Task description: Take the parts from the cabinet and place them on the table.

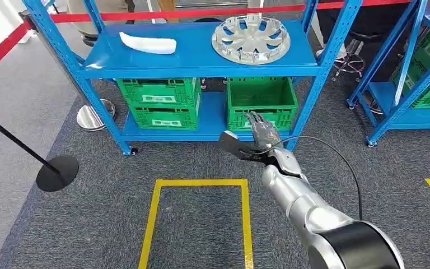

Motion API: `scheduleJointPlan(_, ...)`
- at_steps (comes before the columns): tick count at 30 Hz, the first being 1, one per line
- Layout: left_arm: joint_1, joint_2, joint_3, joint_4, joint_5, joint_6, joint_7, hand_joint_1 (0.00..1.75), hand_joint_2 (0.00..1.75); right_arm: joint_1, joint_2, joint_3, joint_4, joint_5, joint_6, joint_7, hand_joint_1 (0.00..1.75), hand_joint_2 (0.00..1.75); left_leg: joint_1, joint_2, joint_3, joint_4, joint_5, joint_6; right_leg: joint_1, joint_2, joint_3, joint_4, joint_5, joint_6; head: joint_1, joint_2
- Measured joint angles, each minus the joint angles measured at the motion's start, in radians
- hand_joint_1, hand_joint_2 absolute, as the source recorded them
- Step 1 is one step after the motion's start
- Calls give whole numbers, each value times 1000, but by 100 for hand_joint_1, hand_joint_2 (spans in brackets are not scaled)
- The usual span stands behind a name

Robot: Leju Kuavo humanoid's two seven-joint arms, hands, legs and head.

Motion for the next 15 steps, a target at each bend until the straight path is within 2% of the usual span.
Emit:
scheduleJointPlan(1,0,1,0,0,0,0,0,0,0,-1,2,0,0,-3,0,-5,0,0,-2,1,35,-89,57,8,0,0,10,-1,-7,2,0,0)
scheduleJointPlan(2,0,2,0,0,0,1,0,0,0,-2,5,0,0,-4,0,-11,0,0,-6,1,55,-134,69,15,0,0,18,-2,-13,6,2,0)
scheduleJointPlan(3,-1,2,0,0,0,1,0,0,0,-4,7,0,0,-7,0,-15,0,0,-11,3,55,-151,19,16,2,1,15,-2,-16,12,2,0)
scheduleJointPlan(4,-3,2,0,0,0,0,-2,0,0,-4,8,0,-1,-8,0,-18,0,0,-13,1,68,-147,27,20,2,1,13,-7,-20,19,0,0)
scheduleJointPlan(5,-1,2,0,0,-2,0,-2,0,0,-2,11,0,-1,-8,0,-20,0,0,-12,0,70,-157,43,26,2,1,22,8,-16,26,0,0)
scheduleJointPlan(6,3,4,0,1,-4,0,-2,0,0,-2,12,0,-1,-11,0,-22,0,0,-11,0,80,-157,40,30,2,0,27,9,-14,31,1,0)
scheduleJointPlan(7,3,3,0,0,-7,0,-2,0,0,-2,13,-2,-2,-15,1,-24,0,0,-3,0,95,-162,39,32,1,0,23,15,-25,36,0,0)
scheduleJointPlan(8,2,4,0,0,-7,-1,-2,0,0,-5,14,-4,-3,-19,3,-28,0,0,-3,-1,104,-162,35,37,1,-1,16,43,-39,43,4,0)
scheduleJointPlan(9,1,4,0,0,-7,0,-2,0,0,-10,15,-6,-3,-21,6,-33,0,0,-3,0,107,-162,31,43,0,-1,-14,96,-64,48,8,0)
scheduleJointPlan(11,-1,5,0,0,-7,1,2,0,0,-7,17,-9,-3,-29,7,-40,0,0,-3,-1,114,-161,20,46,-1,-1,-114,255,-126,55,8,0)
scheduleJointPlan(12,-1,7,0,0,-7,1,5,0,0,-2,18,-10,-3,-30,9,-43,0,0,-3,-2,119,-161,14,46,-1,-1,-151,302,-133,55,8,0)
scheduleJointPlan(13,1,9,0,1,-7,3,7,0,0,3,18,-14,-3,-32,9,-45,0,0,-3,-5,126,-161,8,45,-1,-1,-169,304,-117,54,8,0)
scheduleJointPlan(14,4,10,0,1,-7,4,7,0,0,4,17,-16,-3,-35,9,-46,0,0,-3,-6,135,-161,0,44,-1,-1,-161,261,-78,51,8,0)
scheduleJointPlan(15,5,11,0,1,-7,6,8,0,0,4,17,-17,-3,-37,9,-49,0,0,-3,-7,147,-161,-8,41,-1,-1,-137,184,-22,48,8,0)
